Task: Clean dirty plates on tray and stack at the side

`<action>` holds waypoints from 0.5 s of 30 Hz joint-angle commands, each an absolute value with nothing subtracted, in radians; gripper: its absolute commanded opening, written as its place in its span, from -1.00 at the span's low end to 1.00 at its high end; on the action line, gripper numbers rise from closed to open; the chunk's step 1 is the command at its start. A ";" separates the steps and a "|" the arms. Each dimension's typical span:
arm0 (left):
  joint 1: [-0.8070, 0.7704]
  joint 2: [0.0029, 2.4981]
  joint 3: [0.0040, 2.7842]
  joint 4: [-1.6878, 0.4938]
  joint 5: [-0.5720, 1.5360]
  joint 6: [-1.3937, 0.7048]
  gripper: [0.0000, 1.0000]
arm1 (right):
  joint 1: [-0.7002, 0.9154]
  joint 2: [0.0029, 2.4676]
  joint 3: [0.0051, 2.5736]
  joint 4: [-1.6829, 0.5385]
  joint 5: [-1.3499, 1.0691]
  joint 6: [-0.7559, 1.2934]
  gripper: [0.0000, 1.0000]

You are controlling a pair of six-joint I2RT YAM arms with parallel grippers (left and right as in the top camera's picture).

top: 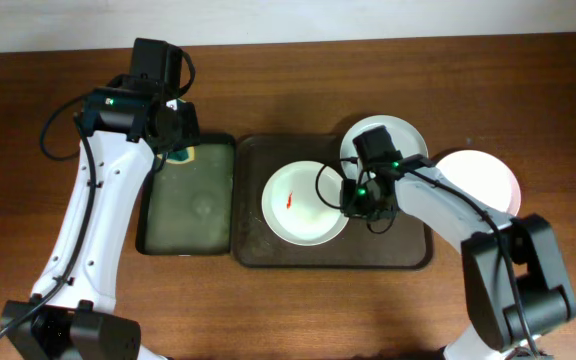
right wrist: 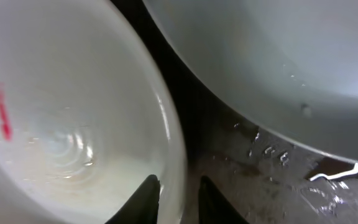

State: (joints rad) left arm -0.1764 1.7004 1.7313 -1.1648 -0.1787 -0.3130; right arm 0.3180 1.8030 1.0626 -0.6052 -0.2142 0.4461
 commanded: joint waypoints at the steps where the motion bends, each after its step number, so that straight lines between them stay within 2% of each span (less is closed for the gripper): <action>1: -0.176 1.703 1.730 -1.166 -0.176 -0.297 -1.00 | 0.321 1.808 1.059 -0.594 -0.206 0.446 -0.91; 15: -0.188 1.746 1.790 -1.169 -0.082 -0.163 -1.00 | 0.321 1.808 1.059 -0.564 -0.307 0.446 -0.92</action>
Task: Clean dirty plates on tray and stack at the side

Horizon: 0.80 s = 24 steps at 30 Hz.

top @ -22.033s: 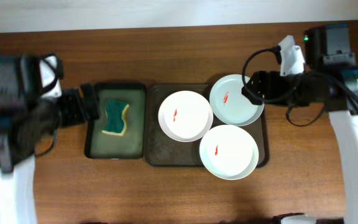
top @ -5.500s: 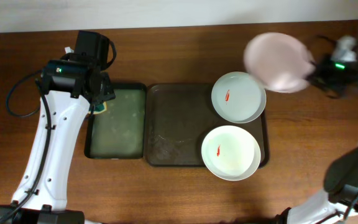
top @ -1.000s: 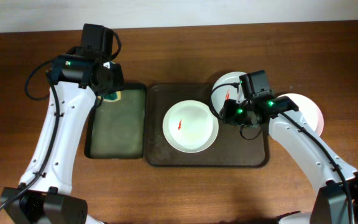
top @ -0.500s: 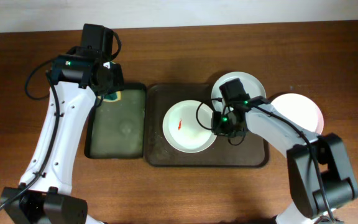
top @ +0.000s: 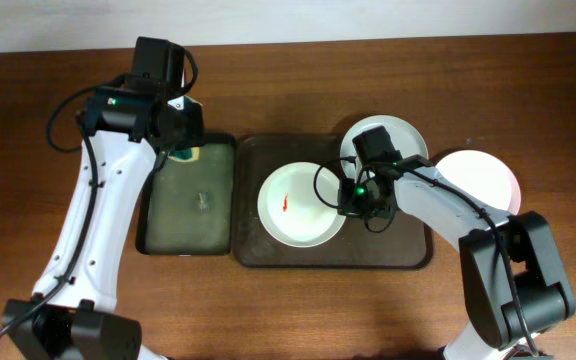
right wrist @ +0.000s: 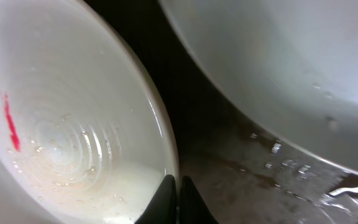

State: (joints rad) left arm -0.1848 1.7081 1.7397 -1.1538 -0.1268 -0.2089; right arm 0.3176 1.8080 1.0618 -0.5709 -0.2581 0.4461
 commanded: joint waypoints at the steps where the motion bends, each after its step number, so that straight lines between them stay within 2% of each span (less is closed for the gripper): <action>1: -0.188 1.758 1.804 -1.186 -0.082 -0.162 -1.00 | 0.321 1.808 1.058 -0.565 -0.308 0.446 -0.92; 5: -0.187 1.802 1.821 -1.190 -0.081 -0.163 -1.00 | 0.321 1.808 1.058 -0.566 -0.308 0.446 -0.92; 16: -0.248 1.938 1.820 -1.271 0.160 -0.154 -1.00 | 0.321 1.808 1.058 -0.570 -0.340 0.446 -0.92; 24: -0.334 2.023 1.819 -1.272 0.165 -0.155 -1.00 | 0.321 1.808 1.058 -0.571 -0.340 0.446 -0.92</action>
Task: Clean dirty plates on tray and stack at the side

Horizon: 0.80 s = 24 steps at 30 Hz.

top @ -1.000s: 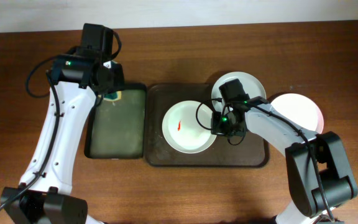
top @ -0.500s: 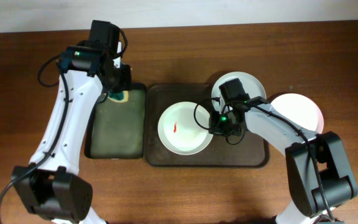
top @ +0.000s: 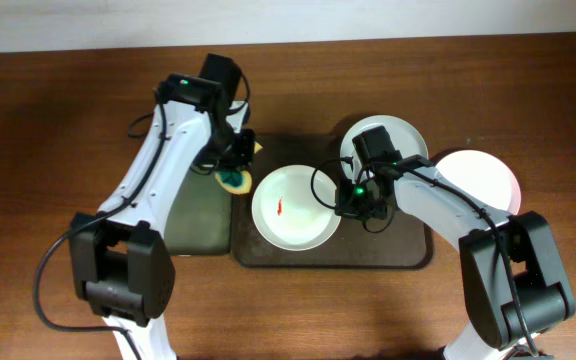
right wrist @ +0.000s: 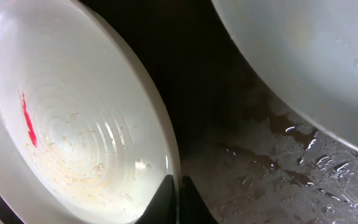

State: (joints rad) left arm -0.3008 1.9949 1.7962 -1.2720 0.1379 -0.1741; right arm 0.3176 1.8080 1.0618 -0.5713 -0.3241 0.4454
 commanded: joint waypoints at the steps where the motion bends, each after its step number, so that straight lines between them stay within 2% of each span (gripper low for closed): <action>1: -0.345 2.031 1.819 -1.272 0.165 -0.156 -1.00 | 0.321 1.808 1.058 -0.571 -0.340 0.446 -0.92; 15: -0.434 2.070 1.794 -1.227 0.157 -0.244 -1.00 | 0.321 1.808 1.058 -0.571 -0.340 0.446 -0.92; 24: -0.439 2.072 1.658 -1.124 0.159 -0.303 -1.00 | 0.321 1.808 1.058 -0.571 -0.340 0.446 -0.92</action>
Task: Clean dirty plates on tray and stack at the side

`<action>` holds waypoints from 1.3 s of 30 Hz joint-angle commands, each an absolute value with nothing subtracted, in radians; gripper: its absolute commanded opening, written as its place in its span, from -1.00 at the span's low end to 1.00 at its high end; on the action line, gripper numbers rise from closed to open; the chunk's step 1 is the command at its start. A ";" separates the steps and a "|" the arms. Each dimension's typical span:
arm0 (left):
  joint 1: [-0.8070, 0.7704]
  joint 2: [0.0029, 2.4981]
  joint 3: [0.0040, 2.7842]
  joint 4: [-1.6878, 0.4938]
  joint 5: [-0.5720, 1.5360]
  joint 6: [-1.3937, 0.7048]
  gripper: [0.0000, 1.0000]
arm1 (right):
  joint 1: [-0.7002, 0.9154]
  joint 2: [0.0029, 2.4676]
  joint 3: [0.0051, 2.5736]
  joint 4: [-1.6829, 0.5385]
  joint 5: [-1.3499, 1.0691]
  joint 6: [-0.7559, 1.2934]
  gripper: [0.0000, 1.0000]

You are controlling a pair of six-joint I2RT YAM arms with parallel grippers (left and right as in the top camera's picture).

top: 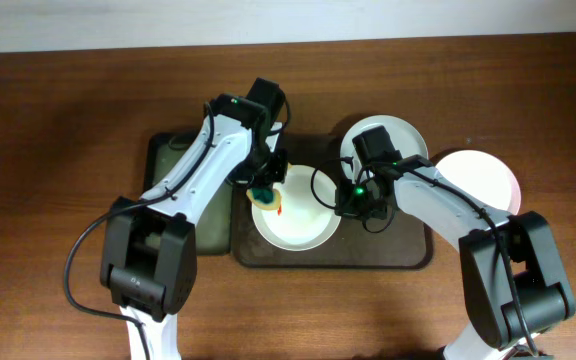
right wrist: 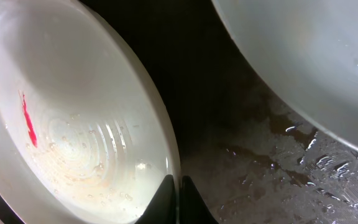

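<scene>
A dirty white plate (top: 298,215) with a red streak (right wrist: 25,118) lies on the dark tray (top: 388,250). My right gripper (top: 345,200) is shut on the plate's right rim, its fingertips (right wrist: 166,196) pinching the edge in the right wrist view (right wrist: 174,193). My left gripper (top: 264,183) is shut on a green and yellow sponge (top: 261,192), which rests at the plate's left edge beside the streak. A second white plate (top: 408,135) sits at the tray's back right, seen wet in the right wrist view (right wrist: 303,62).
A dark basin (top: 158,150) stands left of the tray, partly under my left arm. One white plate (top: 483,175) lies on the table right of the tray. The tray floor (right wrist: 278,168) is wet.
My left gripper has moved with the sponge from the tray's left edge onto the left part of the dirty plate. The right gripper and the plate are where they were.
At first my left gripper was at the basin's far corner with the sponge, and my right jaws stood open around the plate's rim. Then the right gripper was shut on the rim. Later the plate sat slightly further left and the sponge was beside the tray; now it touches the plate.
</scene>
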State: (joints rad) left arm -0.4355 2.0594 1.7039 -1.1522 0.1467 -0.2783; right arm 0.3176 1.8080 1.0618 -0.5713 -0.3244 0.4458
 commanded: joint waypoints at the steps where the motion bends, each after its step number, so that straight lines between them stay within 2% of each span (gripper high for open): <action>1: -0.439 2.072 1.648 -1.111 0.159 -0.303 -1.00 | 0.321 1.808 1.058 -0.571 -0.340 0.446 -0.92; 16: -0.480 2.151 1.584 -0.995 0.160 -0.303 -0.99 | 0.321 1.808 1.058 -0.571 -0.340 0.446 -0.92; 18: -0.480 2.152 1.584 -0.995 0.160 -0.303 -0.51 | 0.321 1.808 1.058 -0.571 -0.340 0.446 -0.92; 19: -0.480 2.152 1.584 -0.995 0.161 -0.303 -0.38 | 0.321 1.808 1.058 -0.571 -0.340 0.446 -0.92; 26: -0.480 2.152 1.584 -0.976 0.156 -0.303 -0.32 | 0.321 1.808 1.058 -0.570 -0.336 0.446 -0.92; 28: -0.480 2.152 1.584 -0.977 0.135 -0.303 -0.33 | 0.321 1.808 1.058 -0.570 -0.336 0.446 -0.92; 29: -0.480 2.152 1.583 -0.978 0.131 -0.303 -0.46 | 0.321 1.808 1.058 -0.570 -0.336 0.446 -0.92; 30: -0.480 2.152 1.583 -0.978 0.131 -0.302 -0.92 | 0.321 1.808 1.058 -0.570 -0.336 0.446 -0.92; 31: -0.480 2.152 1.583 -0.978 0.131 -0.303 -1.00 | 0.321 1.808 1.058 -0.570 -0.336 0.446 -0.92; 39: -0.528 2.154 1.502 -0.908 0.063 -0.302 -1.00 | 0.321 1.808 1.058 -0.571 -0.329 0.446 -0.92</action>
